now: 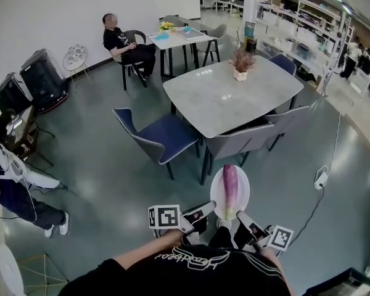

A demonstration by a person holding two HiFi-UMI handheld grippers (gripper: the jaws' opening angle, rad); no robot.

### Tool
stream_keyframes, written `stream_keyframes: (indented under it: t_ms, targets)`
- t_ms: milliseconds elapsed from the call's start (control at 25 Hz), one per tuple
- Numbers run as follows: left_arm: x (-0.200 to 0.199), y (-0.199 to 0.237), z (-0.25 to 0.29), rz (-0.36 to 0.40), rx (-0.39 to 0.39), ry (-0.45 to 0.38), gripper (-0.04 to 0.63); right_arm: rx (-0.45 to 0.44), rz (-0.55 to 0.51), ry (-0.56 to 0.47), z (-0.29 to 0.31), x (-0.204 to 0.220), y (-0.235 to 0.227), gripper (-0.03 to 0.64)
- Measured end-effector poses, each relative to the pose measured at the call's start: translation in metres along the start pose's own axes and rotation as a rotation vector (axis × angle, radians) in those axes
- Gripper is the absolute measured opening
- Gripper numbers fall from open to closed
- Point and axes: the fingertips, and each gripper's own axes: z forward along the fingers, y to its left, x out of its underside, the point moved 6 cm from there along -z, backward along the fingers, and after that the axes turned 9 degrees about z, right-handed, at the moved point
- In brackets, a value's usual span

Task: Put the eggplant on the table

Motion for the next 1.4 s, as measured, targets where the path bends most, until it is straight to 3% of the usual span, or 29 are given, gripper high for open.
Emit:
stream_keyframes:
  t_ms: [440,1080,1400]
  targets:
    - [-0.060,0.024,0.093,-0.014,-0.057,-0.008,0.026,0.018,0.029,0.017,0.034,-0.114,-0.016,0.018]
    - [-0.166,0.076,0.286,-0.003,-0.087,-0.020,0.025,0.044,0.029,0.032,0.084,-0.337,-0.045,0.018]
    - [-0.197,0.088,0.329,-0.015,-0.083,-0.071,0.025,0.035,0.009,0.062,0.107,-0.394,-0.044,0.018]
